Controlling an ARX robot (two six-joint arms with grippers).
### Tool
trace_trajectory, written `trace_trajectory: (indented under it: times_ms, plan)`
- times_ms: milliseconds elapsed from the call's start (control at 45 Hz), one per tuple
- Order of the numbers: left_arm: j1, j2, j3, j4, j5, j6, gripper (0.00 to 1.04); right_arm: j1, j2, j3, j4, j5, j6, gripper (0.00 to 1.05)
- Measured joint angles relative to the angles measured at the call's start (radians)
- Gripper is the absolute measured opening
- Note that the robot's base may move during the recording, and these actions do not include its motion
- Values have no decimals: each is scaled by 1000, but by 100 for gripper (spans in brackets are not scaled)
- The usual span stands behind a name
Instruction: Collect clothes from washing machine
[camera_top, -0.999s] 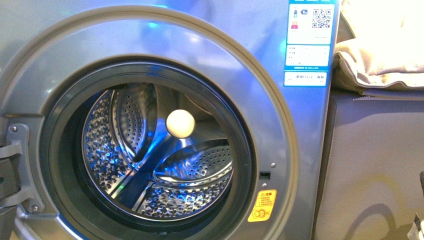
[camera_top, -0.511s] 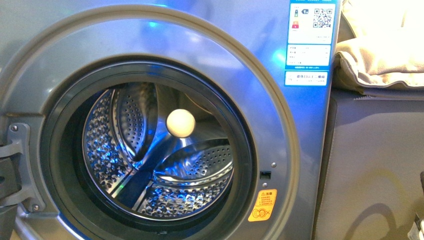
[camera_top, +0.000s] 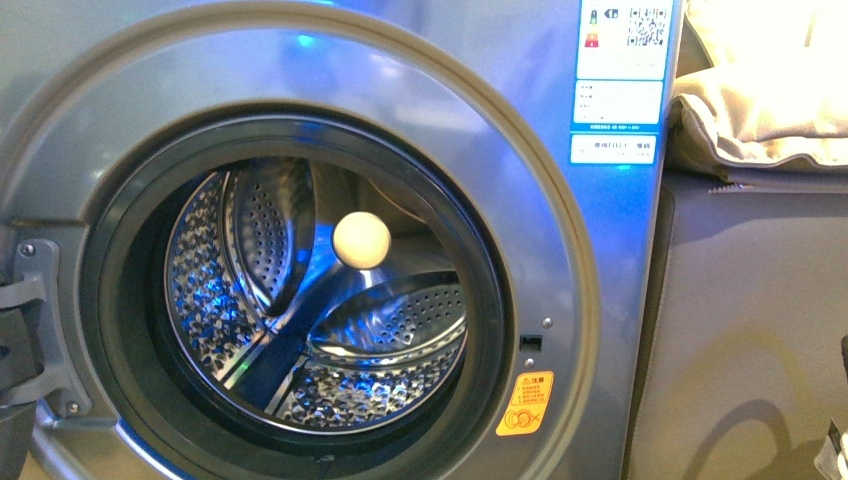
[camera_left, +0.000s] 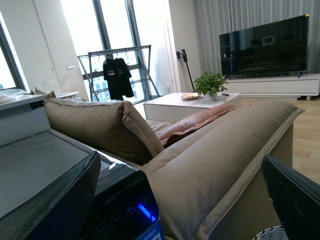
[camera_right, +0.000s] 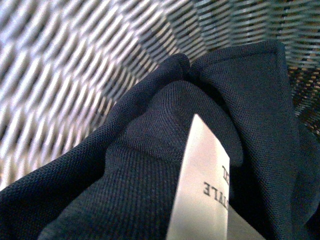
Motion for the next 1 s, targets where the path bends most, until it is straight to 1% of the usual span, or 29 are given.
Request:
trace_trajectory:
  times_ms: [89,200,311,400,422,511,533,622,710,821,999]
  plan:
    - [0,0,0,0,0,0,98,16,45,-1,13,12,-14,20]
    - [0,0,0,0,0,0,98,33,44,-10,18,4,-18,38]
    - [0,0,0,0,0,0,98,43,-26,-31,-14,-17,-21,64]
    - [0,0,0,0,0,0,98,41,-95,-32,-51,-33,-18,79]
    - [0,0,0,0,0,0,98,39,-131,-31,-74,-42,-15,85]
    - [0,0,0,0,0,0,98,34,-222,-30,-99,-50,-1,98]
    - [0,0,0,0,0,0,98,33,-249,-28,-99,-55,8,99]
    - [0,0,0,0,0,0,98,34,-373,-10,-63,-54,45,97]
    - [0,0,0,0,0,0,98,55,-510,43,6,-22,97,97]
    - [0,0,0,0,0,0,98,108,-602,115,86,44,134,97]
    - [0,0,0,0,0,0,98,246,-642,204,253,206,161,97]
